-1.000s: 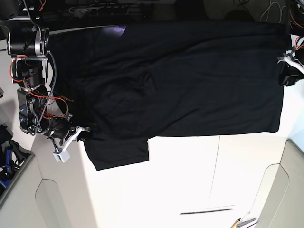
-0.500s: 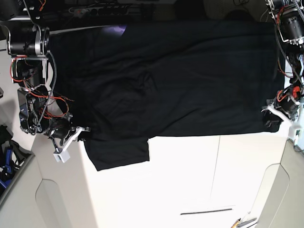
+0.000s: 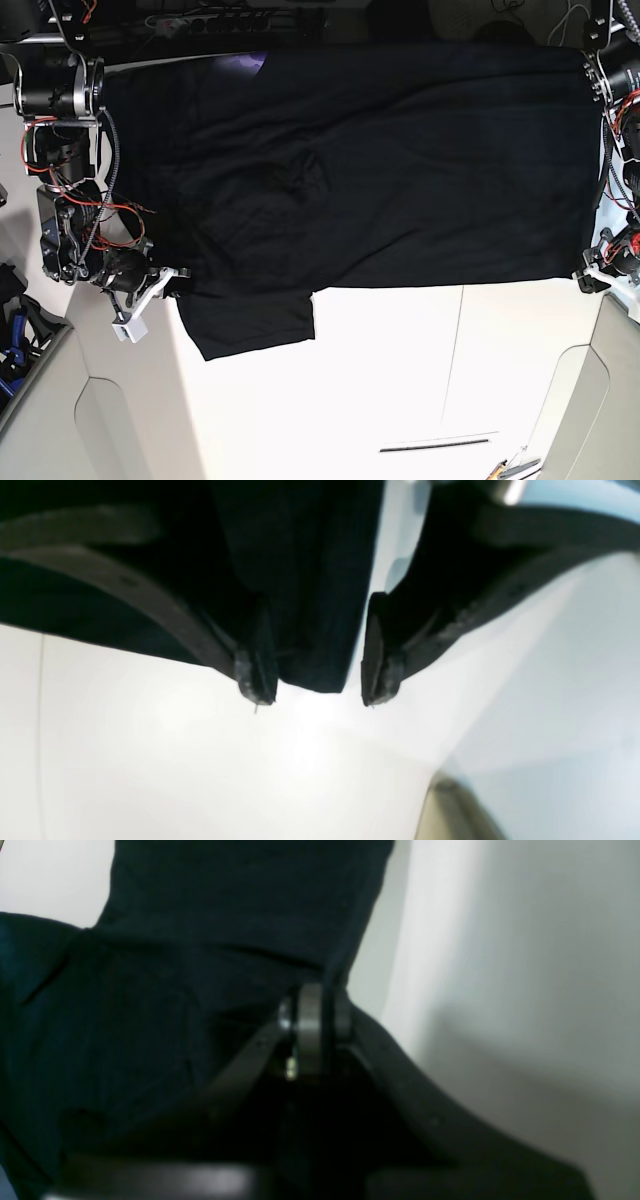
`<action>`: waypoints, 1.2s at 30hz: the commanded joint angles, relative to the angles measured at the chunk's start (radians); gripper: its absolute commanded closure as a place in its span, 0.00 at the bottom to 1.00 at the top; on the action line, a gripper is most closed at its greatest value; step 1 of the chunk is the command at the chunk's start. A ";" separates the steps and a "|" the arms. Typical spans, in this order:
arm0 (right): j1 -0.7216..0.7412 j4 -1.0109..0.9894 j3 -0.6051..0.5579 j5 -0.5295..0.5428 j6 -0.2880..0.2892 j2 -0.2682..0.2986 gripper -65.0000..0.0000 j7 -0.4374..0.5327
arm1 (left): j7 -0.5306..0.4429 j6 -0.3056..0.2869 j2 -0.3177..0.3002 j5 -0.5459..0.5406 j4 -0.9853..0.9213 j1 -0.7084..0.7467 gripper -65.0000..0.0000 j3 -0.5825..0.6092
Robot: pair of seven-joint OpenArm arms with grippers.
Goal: Fold the T-shirt properly
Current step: 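Grasp the hem corners and fold the hem toward the shoulders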
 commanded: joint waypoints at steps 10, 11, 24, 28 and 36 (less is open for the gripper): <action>0.018 0.006 -0.001 -0.019 -0.005 0.011 1.00 -0.015 | -0.022 0.000 -0.028 -0.013 -0.118 -0.046 0.53 -0.004; 0.018 0.006 -0.001 -0.019 -0.005 0.011 1.00 -0.015 | -0.023 0.000 -0.026 -0.013 -0.126 -0.046 0.53 -0.004; 0.019 0.007 0.000 -0.019 -0.008 0.011 1.00 -0.015 | -0.060 -0.046 -0.023 -0.081 -0.130 -0.046 0.90 -0.005; 0.019 0.010 0.013 -0.019 -0.008 0.012 1.00 -0.018 | -0.094 -0.046 -0.023 -0.115 -0.130 -0.046 1.00 -0.005; 0.022 0.048 0.173 -0.020 -0.008 0.040 1.00 -0.014 | -0.096 -0.121 -0.023 -0.177 -0.116 -0.047 1.00 -0.005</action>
